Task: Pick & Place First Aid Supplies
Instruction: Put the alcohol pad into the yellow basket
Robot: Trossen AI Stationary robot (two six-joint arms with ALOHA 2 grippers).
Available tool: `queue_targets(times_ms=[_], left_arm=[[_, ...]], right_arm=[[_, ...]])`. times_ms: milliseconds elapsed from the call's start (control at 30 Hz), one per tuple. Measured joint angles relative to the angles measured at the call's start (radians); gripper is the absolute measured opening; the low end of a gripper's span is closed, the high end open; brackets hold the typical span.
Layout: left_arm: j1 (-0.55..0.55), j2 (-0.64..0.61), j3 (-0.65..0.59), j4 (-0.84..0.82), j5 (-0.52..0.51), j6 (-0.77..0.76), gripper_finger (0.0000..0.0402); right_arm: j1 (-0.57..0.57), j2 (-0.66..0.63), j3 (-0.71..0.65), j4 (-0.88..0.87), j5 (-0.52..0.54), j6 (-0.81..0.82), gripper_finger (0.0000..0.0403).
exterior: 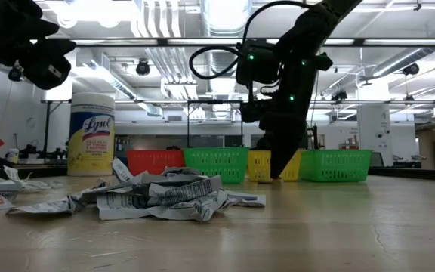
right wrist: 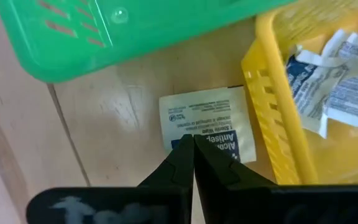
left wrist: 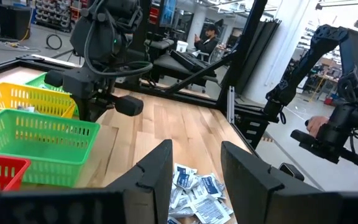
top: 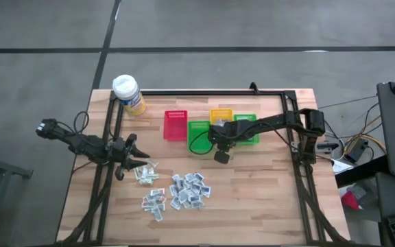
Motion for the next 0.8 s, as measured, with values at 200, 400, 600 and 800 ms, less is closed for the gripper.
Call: queue_targets(times_ms=[200, 400, 600, 800], left_arm=[[0.000, 0.000, 0.000, 0.000, 0.000, -0.011, 0.0131], [0.000, 0.000, 0.000, 0.000, 0.000, -0.017, 0.0131], [0.000, 0.000, 0.000, 0.000, 0.000, -0.017, 0.0131], [0.000, 0.000, 0.000, 0.000, 0.000, -0.017, 0.0131]], right_arm=[[0.001, 0.000, -0.042, 0.055, -0.008, 0.022, 0.0008], [0.016, -0.001, -0.038, 0.024, -0.099, 0.010, 0.0009], [0.037, 0.000, 0.015, -0.089, -0.258, -0.035, 0.0009], [0.055, -0.027, 0.091, -0.206, -0.278, -0.035, 0.0008]])
